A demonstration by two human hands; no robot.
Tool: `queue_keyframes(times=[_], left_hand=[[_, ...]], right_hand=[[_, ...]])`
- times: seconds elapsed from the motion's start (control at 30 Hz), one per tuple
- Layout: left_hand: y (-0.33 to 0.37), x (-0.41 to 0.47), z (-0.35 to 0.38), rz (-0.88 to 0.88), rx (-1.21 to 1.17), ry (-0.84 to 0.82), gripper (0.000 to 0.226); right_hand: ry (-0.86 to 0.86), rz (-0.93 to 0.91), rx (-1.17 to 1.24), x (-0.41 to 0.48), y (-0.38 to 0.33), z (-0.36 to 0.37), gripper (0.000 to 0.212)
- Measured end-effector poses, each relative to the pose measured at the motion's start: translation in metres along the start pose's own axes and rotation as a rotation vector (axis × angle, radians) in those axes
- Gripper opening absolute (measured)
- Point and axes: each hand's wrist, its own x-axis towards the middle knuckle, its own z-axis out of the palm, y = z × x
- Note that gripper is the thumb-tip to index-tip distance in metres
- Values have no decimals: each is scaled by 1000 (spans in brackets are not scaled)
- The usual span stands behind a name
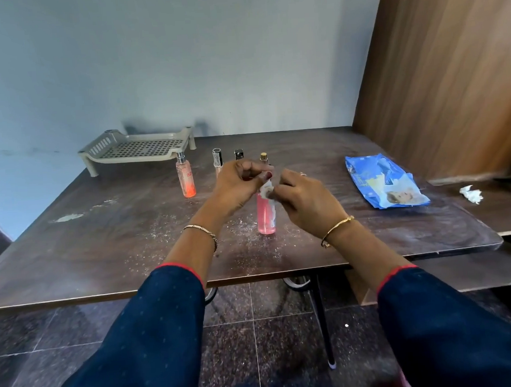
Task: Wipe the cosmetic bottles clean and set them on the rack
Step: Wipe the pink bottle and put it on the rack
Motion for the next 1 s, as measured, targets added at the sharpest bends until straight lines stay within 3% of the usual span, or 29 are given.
queue_keyframes(times=[0.23,0.37,0.5,0.67,0.77,1.0], left_hand=[[-1,-1,1,5,22,18,21],[2,-5,-1,3,16,33,21],[0,-6,-7,14,-4,36,24],[-3,-5,-17,8,31,43,24],[-3,-6,-18,15,49,18,23],[-5,-7,-33,13,54,2,24]], right_hand=[[-275,-120,-27,-33,-11,29,22],[-68,-72,35,-8,-8,12,10],[60,-45,-42,4,-16,10,16],[-195,-165,-74,-18,-30,27,21],[-345,-133,-80,-21,-29,29,22],[-40,-80,-36,9,-22,12,21]])
